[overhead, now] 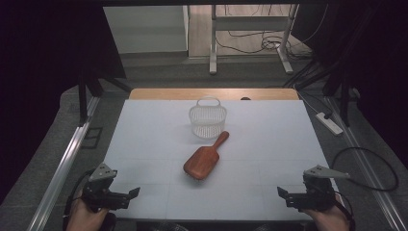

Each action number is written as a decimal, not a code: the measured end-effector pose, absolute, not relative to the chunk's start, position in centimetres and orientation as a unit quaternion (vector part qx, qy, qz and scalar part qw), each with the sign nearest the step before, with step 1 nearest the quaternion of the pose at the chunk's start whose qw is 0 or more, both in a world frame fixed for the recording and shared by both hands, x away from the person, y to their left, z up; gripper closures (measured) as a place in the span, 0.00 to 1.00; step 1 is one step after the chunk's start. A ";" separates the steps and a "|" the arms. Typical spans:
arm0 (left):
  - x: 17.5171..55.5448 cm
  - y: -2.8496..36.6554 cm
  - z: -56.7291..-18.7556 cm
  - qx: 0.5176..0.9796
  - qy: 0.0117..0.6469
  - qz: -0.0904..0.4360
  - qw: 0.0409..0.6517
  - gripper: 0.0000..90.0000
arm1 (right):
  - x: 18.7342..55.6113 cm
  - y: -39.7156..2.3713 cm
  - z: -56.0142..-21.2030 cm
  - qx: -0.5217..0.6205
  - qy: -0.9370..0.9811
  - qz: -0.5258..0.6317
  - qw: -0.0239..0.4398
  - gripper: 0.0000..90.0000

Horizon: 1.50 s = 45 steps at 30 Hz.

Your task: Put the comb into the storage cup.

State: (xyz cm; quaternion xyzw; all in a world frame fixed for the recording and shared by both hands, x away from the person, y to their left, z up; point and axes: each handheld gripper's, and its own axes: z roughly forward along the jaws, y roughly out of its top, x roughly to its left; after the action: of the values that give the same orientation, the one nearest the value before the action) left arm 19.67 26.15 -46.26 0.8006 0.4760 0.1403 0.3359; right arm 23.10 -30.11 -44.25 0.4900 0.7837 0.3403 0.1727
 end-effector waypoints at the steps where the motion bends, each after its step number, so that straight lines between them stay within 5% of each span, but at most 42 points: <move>1: 19.7 26.1 -46.2 0.800 0.476 0.139 0.336 0.00 | 23.1 -30.1 -44.3 0.490 0.784 0.340 0.172 0.00; 45: 25.3 24.1 -44.9 0.826 0.451 0.100 0.324 0.00 | 23.3 -29.9 -44.4 0.484 0.792 0.331 0.167 0.00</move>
State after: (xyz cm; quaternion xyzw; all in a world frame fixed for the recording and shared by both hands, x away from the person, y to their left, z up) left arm 25.28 24.07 -44.91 0.8255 0.4514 0.1000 0.3237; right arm 23.25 -29.94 -44.37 0.4844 0.7925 0.3311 0.1667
